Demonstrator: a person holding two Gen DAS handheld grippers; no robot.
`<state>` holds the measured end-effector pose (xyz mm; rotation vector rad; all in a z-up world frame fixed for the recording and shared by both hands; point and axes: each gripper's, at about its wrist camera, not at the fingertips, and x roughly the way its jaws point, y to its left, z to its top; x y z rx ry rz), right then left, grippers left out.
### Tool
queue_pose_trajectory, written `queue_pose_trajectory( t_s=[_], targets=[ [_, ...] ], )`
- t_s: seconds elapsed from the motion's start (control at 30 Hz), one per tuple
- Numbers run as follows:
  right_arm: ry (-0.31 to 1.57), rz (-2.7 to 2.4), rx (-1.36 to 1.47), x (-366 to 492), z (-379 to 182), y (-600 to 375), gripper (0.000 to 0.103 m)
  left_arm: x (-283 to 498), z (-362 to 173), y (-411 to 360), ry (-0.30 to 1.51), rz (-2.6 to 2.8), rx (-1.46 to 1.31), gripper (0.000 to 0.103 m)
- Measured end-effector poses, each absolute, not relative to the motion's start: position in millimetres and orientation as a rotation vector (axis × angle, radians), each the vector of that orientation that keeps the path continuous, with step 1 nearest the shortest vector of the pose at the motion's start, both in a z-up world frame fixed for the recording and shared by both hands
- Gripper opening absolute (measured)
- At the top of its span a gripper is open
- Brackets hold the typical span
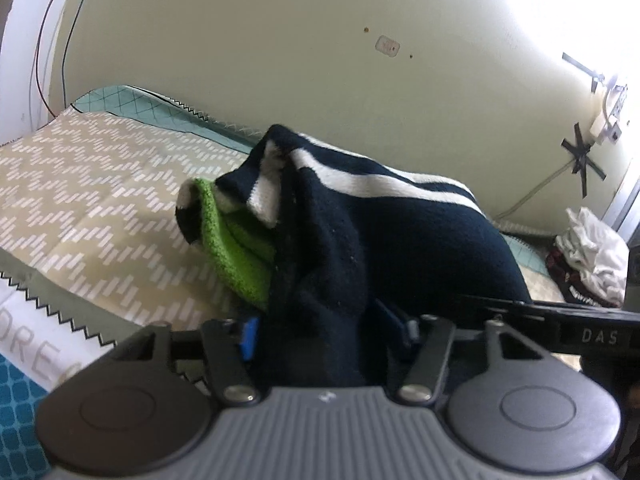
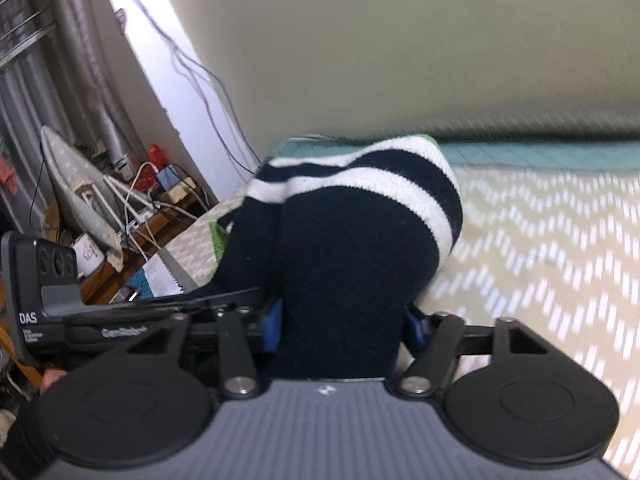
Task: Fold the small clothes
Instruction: 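Lift the stacked garments with both grippers and carry them onto the clothes pile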
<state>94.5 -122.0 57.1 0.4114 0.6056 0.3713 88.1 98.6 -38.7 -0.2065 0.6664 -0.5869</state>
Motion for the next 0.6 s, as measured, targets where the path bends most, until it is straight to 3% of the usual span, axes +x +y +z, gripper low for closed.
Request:
queue_pose_trajectory(
  t_s=[0.17, 0.33, 0.6],
  targets=[
    [0.567, 0.394, 0.376, 93, 74, -119, 0.042, 88, -25, 99, 0.66, -0.606, -0.264, 0.038],
    [0.497, 0.381, 0.376, 75, 103, -149, 0.04, 84, 14, 57, 0.621, -0.679, -0.237, 0.036],
    [0.324, 0.131, 0.381, 6, 173, -310, 0.04, 85, 109, -146, 0.523, -0.969, -0.131, 0.036]
  ],
)
